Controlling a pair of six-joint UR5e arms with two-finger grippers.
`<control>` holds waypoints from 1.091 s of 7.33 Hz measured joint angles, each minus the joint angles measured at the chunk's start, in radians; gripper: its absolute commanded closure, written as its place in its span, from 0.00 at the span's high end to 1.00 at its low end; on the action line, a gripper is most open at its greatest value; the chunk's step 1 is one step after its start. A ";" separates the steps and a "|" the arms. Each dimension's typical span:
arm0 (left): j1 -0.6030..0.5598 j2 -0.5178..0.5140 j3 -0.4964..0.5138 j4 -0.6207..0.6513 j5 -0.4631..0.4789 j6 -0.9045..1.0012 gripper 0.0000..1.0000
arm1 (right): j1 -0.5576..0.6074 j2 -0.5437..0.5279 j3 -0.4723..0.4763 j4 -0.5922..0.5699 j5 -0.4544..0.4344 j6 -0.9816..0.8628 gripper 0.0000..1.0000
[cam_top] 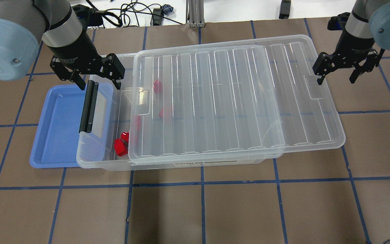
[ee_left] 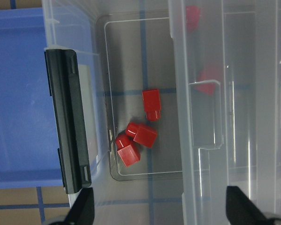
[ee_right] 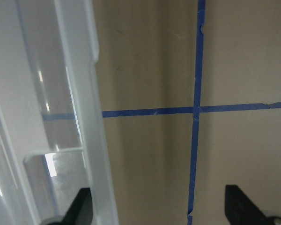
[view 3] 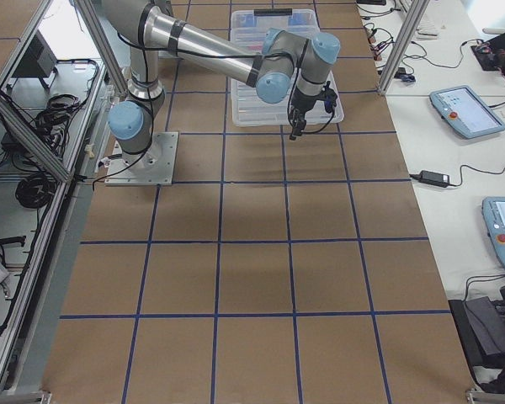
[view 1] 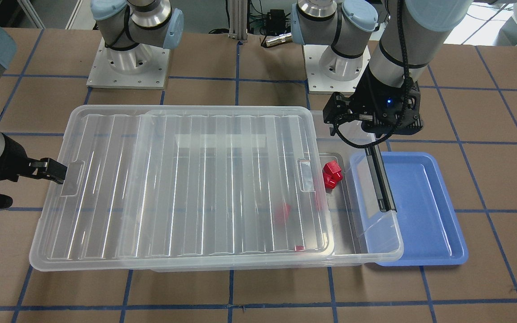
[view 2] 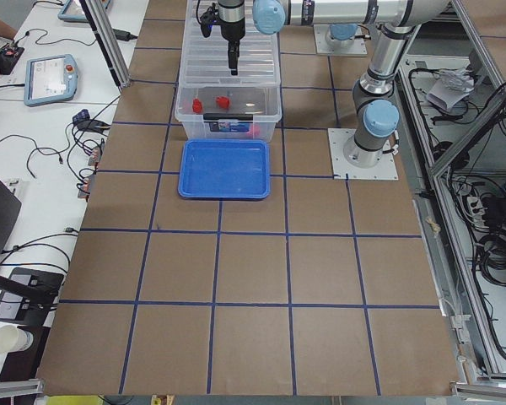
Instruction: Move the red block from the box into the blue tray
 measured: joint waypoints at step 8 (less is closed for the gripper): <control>-0.026 -0.197 -0.074 0.240 -0.016 -0.007 1.00 | -0.099 0.003 -0.003 -0.019 -0.007 -0.153 1.00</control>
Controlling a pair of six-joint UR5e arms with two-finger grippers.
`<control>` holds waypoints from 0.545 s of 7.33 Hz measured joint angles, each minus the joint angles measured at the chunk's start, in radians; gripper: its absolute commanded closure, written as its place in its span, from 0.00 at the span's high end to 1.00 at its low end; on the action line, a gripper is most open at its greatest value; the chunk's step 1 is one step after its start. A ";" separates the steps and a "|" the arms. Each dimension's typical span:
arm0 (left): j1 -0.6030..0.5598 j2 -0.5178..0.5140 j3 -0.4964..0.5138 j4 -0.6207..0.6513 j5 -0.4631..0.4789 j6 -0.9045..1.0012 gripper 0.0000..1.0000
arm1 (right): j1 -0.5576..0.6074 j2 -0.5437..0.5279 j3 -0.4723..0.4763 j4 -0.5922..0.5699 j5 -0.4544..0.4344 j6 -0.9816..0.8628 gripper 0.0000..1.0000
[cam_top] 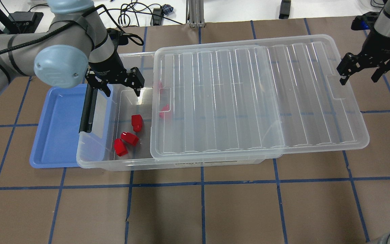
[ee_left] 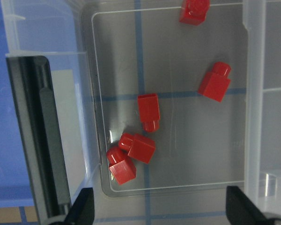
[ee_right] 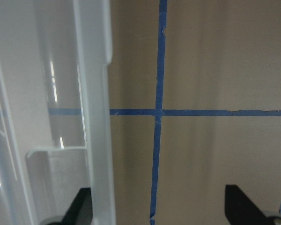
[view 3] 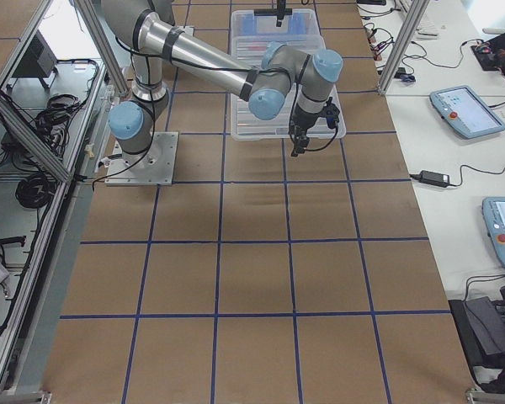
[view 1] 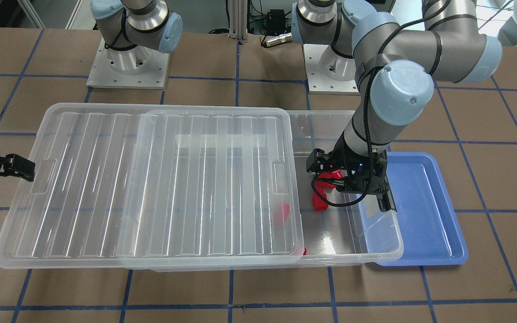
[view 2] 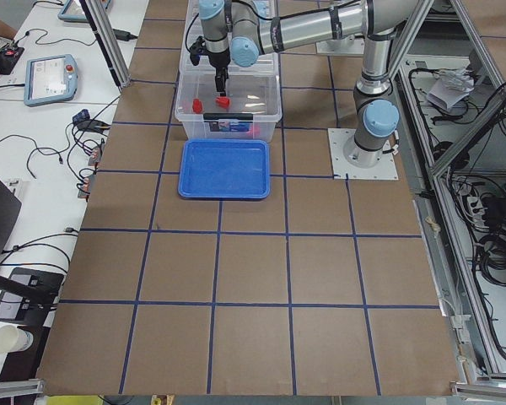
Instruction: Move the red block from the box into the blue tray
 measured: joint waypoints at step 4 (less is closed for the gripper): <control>-0.004 -0.076 -0.017 0.079 0.000 0.003 1.00 | -0.031 0.007 -0.002 -0.007 -0.001 -0.036 1.00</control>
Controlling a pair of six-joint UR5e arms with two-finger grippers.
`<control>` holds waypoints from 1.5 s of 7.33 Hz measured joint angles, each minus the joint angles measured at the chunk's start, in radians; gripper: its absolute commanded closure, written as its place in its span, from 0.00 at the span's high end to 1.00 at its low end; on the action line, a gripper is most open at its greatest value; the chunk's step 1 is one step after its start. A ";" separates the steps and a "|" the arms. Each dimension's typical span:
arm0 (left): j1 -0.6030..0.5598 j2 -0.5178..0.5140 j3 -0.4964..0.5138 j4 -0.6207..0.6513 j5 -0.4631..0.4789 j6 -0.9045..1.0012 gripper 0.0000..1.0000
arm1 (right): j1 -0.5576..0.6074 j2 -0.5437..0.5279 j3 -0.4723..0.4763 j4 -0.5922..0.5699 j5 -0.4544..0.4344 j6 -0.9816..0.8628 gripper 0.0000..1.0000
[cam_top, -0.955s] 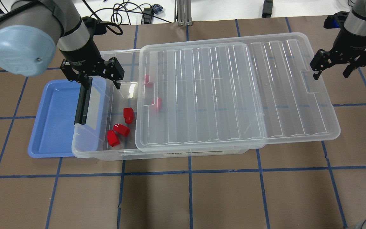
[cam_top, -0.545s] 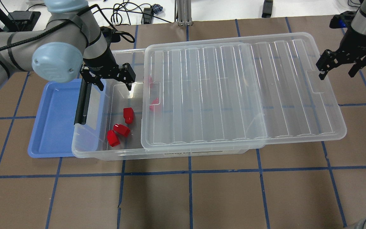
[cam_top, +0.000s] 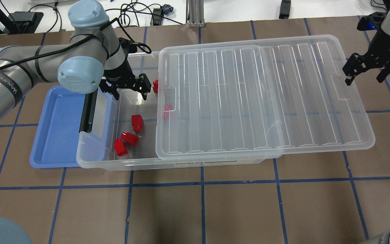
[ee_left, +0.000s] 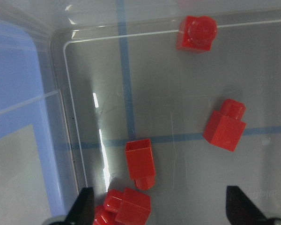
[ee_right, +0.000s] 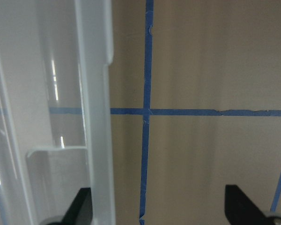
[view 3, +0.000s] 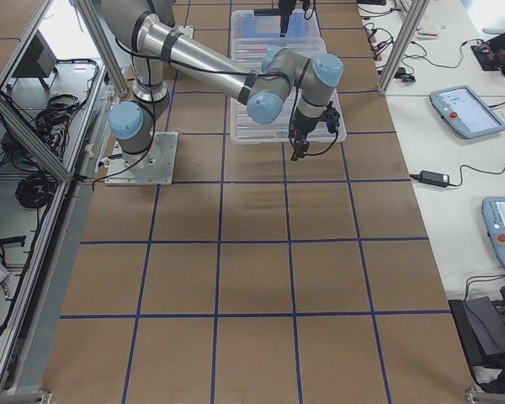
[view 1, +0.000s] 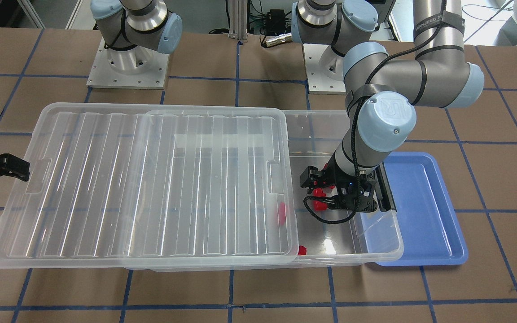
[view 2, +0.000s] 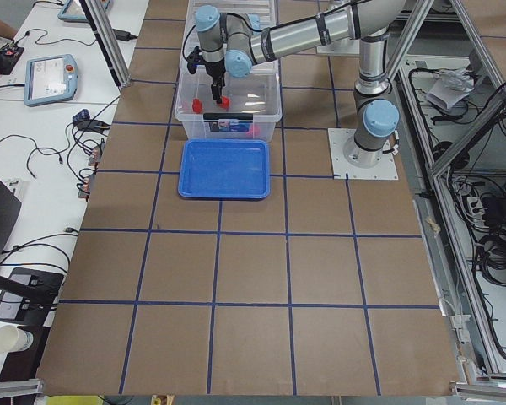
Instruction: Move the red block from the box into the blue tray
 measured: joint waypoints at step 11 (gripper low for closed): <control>0.019 -0.081 -0.123 0.172 0.002 -0.022 1.00 | -0.011 -0.069 -0.068 0.053 0.001 -0.011 1.00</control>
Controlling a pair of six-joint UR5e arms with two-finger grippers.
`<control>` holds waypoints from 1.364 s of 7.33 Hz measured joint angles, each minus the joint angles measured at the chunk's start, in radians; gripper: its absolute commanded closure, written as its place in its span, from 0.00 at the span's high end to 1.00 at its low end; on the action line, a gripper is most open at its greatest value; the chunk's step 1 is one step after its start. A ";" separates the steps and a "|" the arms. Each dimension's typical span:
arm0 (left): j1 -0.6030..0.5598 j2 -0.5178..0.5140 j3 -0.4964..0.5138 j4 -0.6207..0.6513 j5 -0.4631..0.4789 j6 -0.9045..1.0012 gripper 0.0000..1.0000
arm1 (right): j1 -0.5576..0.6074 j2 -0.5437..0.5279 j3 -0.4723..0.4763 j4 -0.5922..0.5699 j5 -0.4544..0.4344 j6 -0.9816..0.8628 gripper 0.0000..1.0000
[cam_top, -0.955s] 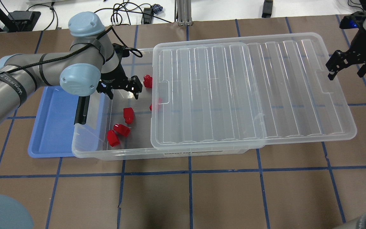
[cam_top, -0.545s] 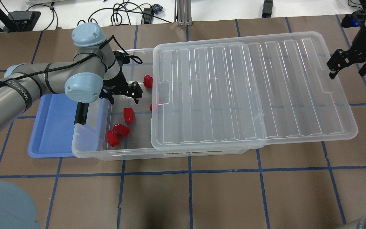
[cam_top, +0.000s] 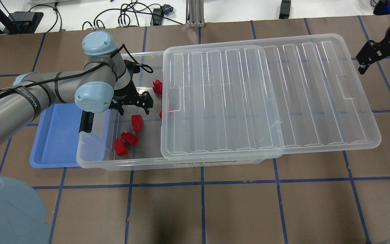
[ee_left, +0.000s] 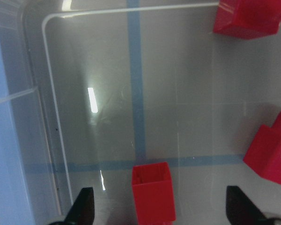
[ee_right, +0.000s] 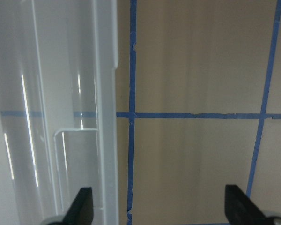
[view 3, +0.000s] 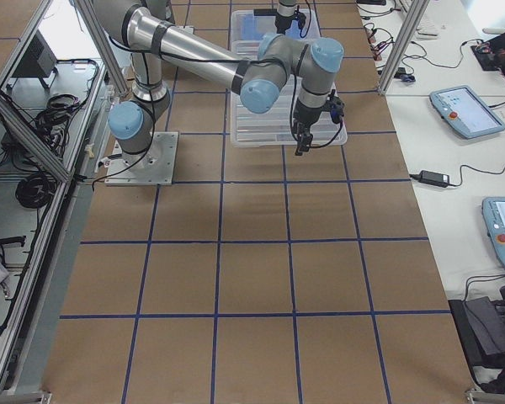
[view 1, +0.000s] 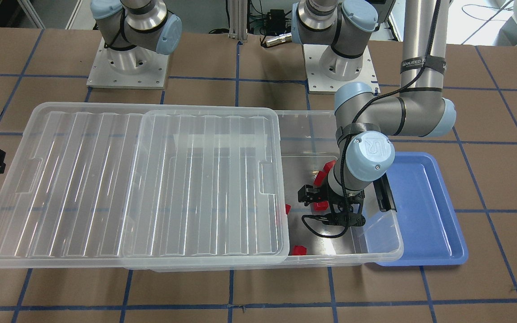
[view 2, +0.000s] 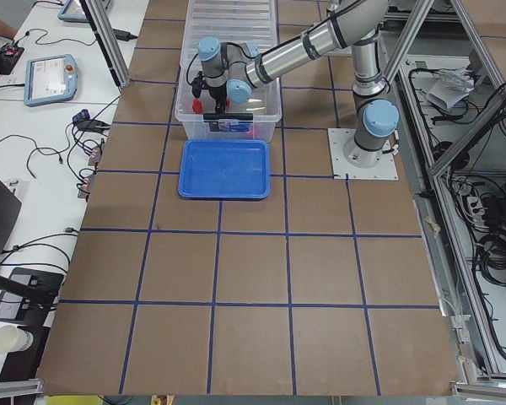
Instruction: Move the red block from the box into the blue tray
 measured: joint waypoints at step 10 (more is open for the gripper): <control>-0.001 0.042 -0.020 0.040 0.004 -0.062 0.05 | 0.061 -0.084 -0.041 0.148 -0.002 0.162 1.00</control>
